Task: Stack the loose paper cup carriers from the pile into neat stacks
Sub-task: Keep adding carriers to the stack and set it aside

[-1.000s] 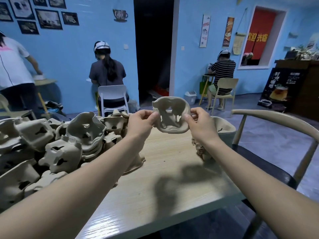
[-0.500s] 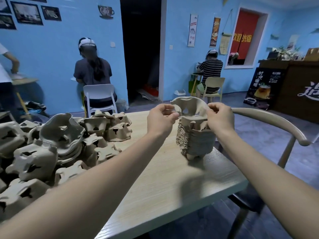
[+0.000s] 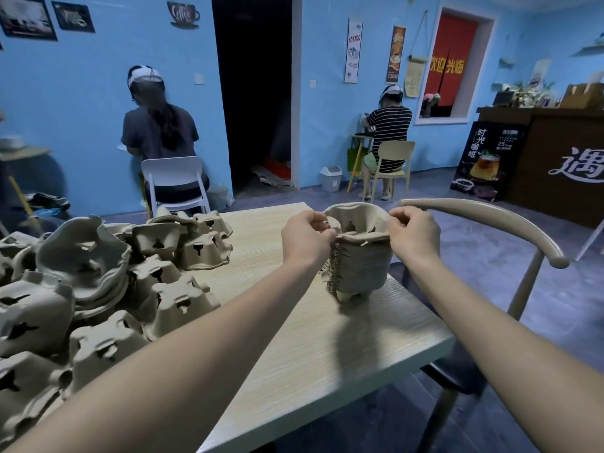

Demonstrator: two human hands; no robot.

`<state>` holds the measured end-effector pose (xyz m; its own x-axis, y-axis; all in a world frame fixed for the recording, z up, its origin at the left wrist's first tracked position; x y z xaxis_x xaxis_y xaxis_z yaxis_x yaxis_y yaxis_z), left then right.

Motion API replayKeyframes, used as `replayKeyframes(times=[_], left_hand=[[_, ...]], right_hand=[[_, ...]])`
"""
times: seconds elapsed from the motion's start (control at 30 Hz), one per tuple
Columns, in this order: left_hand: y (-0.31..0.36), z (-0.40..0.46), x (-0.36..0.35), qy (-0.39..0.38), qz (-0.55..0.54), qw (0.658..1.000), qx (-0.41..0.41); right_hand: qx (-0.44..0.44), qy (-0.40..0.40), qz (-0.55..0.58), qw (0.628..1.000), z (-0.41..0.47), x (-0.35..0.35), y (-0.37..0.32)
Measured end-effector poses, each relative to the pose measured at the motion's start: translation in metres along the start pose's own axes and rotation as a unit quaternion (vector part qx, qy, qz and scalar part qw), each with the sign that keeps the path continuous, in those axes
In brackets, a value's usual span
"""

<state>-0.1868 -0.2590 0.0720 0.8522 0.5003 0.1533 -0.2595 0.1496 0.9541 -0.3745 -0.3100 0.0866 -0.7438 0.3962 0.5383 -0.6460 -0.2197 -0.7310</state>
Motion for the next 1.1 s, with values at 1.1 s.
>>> replayKeyframes(times=[1.1], left_hand=[[-0.055, -0.066, 0.164, 0.009, 0.317, 0.945, -0.077]], right_hand=[[0.202, -0.141, 0.014, 0.969, -0.133, -0.089, -0.083]])
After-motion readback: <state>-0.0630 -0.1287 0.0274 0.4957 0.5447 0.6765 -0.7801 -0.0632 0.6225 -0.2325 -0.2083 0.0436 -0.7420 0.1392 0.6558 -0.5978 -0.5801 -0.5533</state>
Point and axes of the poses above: each hand's wrist, its own z-axis towards the middle knuckle, its own x-axis out of the back of the hand, y = z × x, the point moved 7 cm from there along z, towards the middle knuckle, and after that the axes turned 5 degrees about -z, right-handed, at the moved point
